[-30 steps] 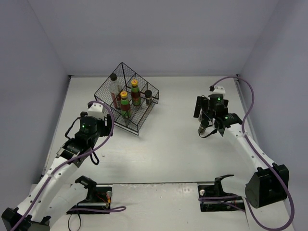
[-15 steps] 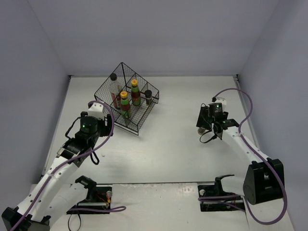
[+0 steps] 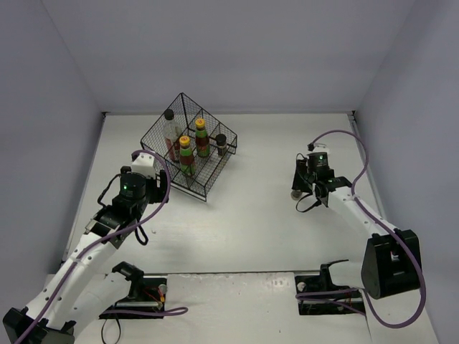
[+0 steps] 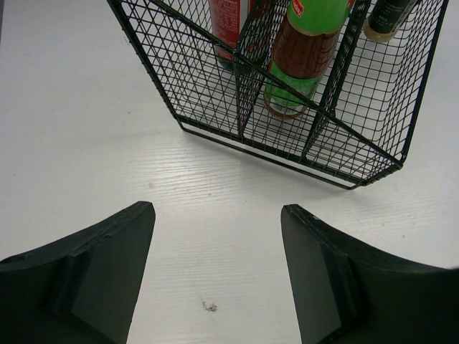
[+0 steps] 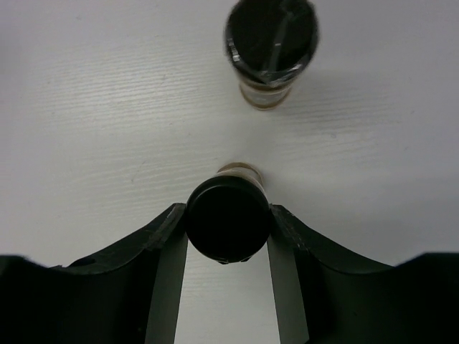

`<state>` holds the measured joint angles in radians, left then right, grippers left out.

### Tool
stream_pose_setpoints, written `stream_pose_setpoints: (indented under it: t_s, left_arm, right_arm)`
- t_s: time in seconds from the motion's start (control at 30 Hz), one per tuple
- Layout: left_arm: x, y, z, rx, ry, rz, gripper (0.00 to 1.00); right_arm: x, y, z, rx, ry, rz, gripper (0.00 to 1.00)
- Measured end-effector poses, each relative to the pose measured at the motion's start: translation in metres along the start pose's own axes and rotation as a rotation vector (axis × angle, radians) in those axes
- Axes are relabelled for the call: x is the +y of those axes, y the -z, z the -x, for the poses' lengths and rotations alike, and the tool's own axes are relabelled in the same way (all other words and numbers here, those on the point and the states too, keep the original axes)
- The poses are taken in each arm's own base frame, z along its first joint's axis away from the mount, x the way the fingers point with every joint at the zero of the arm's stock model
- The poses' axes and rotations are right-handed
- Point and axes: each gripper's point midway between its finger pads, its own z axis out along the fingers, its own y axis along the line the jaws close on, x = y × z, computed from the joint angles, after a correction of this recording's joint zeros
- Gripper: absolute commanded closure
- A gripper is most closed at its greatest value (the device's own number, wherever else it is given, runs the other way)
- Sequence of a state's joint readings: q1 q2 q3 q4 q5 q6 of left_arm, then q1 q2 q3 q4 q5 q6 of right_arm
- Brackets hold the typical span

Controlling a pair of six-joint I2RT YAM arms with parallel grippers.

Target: Organize the condiment bottles

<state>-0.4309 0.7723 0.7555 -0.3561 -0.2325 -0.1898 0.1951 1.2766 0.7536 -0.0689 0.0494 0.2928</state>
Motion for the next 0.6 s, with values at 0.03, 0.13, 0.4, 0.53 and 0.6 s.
stream_pose_setpoints:
  t_s: [0.03,0.13,0.4,0.53,0.6]
  left_arm:
    - [0.000,0.000,0.000,0.000,0.000,0.000,0.29]
    - [0.000,0.000,0.000,0.001,0.000,0.000,0.29]
    - [0.000,-0.001,-0.001,0.005,-0.002,0.001,0.29]
    - [0.000,-0.001,-0.001,0.005,-0.002,0.002,0.29]
    - [0.000,-0.001,-0.001,0.005,-0.002,0.003,0.29]
  right_arm:
    - [0.003,0.001,-0.001,0.001,0.014,0.010,1.00]
    - [0.029,0.007,-0.003,0.001,0.103,0.071,1.00]
    - [0.147,0.067,0.090,-0.213,0.295,0.389,1.00]
    - [0.195,0.085,0.132,-0.303,0.350,0.506,1.00]
    - [0.221,0.086,0.138,-0.307,0.387,0.554,1.00]
